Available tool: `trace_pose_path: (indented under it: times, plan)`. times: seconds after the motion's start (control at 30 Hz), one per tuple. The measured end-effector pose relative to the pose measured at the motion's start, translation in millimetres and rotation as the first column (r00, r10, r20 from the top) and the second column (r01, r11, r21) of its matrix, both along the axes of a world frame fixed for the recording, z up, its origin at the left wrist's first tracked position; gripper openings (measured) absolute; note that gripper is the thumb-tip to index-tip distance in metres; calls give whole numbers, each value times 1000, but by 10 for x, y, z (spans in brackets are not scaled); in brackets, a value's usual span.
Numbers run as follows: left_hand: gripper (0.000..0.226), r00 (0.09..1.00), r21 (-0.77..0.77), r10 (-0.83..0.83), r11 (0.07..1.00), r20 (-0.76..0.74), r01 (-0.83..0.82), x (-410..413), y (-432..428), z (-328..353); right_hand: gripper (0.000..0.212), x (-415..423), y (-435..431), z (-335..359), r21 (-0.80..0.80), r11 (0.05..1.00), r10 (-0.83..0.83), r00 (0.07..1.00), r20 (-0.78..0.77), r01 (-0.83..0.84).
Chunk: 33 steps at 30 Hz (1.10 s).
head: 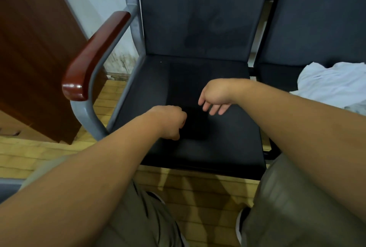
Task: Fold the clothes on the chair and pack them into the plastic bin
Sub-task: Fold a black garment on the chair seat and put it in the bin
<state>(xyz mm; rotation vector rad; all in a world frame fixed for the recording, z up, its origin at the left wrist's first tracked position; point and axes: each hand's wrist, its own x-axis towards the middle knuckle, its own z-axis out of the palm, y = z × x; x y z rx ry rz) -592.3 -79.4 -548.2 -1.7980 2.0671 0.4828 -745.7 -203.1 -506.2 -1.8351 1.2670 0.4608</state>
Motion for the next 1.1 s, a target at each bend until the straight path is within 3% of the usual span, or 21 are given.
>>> trace_pose_path:
  times: [0.13, 0.23, 0.37, 0.43, 0.5, 0.57, 0.67, 0.73, 0.97, 1.1]
  plan:
    - [18, 999, -82, 16, 997, 29, -14, -68, 12, -32, 43, -174, 126, -115, -19, 997, 73, 996, 60, -72]
    - [21, 983, -79, 153, 984, -106, -162, 1, -40, 40, 40, -252, 173, -129, -137, 960, 255, 965, 61, -245]
    - [19, 860, -137, 339, 899, -381, -416, 125, -168, 206, 84, -234, 271, -203, -338, 860, 406, 914, -4, -383]
    - [16, 797, -176, 374, 846, -475, -503, 145, -222, 245, 73, -192, 288, -276, -466, 823, 384, 923, 36, -324]
    - [20, 802, -226, 351, 835, -482, -502, 130, -264, 270, 40, -171, 255, -297, -533, 824, 313, 939, 144, -193]
    - [29, 867, -259, 290, 873, -406, -414, 109, -287, 274, 12, -177, 219, -276, -505, 862, 194, 940, 280, -28]
    - [26, 946, -297, 228, 909, -229, -291, 118, -310, 234, 7, -204, 178, -216, -461, 885, 118, 931, 344, 58]
    - [14, 936, -306, 256, 895, -240, -324, 161, -324, 247, 7, -223, 166, -175, -441, 896, 110, 936, 335, 52]
    - [6, 934, -122, 214, 959, -284, -257, 222, -228, 386, 5, -329, 216, 25, -354, 912, 280, 945, 171, -206]
    - [11, 872, 148, 289, 957, -395, -250, 218, -106, 502, 11, -407, 245, 112, -213, 921, 359, 922, 143, -326]
